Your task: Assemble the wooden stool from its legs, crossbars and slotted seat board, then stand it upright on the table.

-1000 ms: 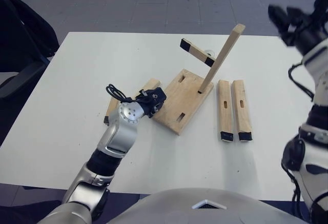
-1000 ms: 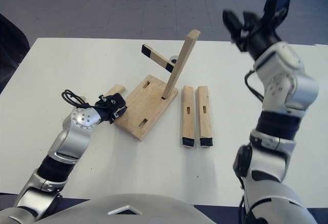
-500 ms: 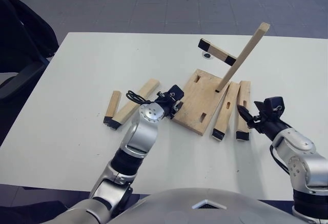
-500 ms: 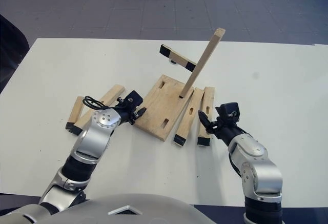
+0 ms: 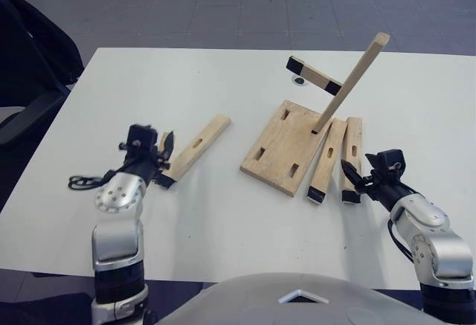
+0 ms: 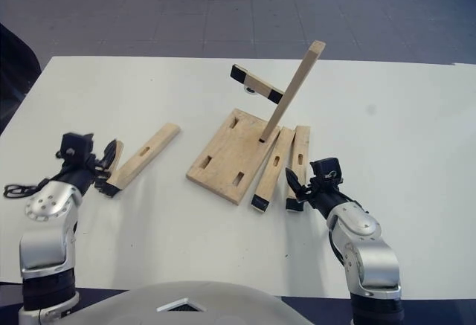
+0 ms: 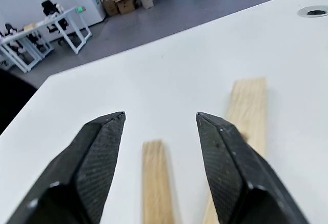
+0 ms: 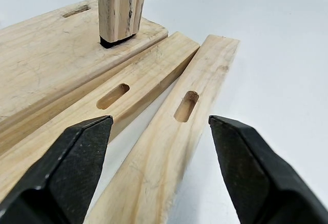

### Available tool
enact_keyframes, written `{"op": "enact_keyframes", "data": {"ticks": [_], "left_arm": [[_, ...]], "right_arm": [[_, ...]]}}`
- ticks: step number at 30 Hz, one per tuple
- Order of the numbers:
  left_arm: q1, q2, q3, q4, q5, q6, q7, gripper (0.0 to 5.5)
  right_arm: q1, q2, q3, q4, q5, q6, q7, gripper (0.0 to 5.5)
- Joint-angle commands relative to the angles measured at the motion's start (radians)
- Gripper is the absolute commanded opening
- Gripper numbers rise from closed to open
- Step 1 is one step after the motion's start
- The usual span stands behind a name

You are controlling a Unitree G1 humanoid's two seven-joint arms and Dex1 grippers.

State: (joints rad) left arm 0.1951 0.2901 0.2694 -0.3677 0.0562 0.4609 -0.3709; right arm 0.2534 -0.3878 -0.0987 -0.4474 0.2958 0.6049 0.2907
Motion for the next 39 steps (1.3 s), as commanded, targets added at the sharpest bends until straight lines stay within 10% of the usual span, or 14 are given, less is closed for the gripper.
{"op": "enact_keyframes", "data": {"ticks": [1, 12, 22, 30, 39], "left_arm": [[0.031, 0.04, 0.02, 0.052, -0.037, -0.076, -0.024, 2.57], [-0.057, 0.043, -0.083, 0.018, -0.039, -0.076, 0.015, 2.57], [-0.09, 0.009, -0.18, 0.0, -0.04, -0.066, 0.043, 2.57], [-0.089, -0.002, -0.221, -0.009, -0.04, -0.062, 0.061, 2.57], [-0.067, 0.003, -0.225, -0.022, -0.043, -0.051, 0.066, 2.57]], "right_arm": [[0.001, -0.002, 0.0, -0.019, -0.006, 0.011, 0.0, 3.46], [0.101, -0.077, 0.123, -0.124, -0.176, 0.305, -0.109, 3.46], [0.13, 0.039, -0.031, -0.182, -0.14, 0.322, -0.13, 3.46], [0.192, -0.208, 0.125, -0.175, -0.41, -0.193, -0.021, 3.46], [0.292, 0.018, 0.004, -0.34, -0.052, 0.006, 0.021, 3.46]]}}
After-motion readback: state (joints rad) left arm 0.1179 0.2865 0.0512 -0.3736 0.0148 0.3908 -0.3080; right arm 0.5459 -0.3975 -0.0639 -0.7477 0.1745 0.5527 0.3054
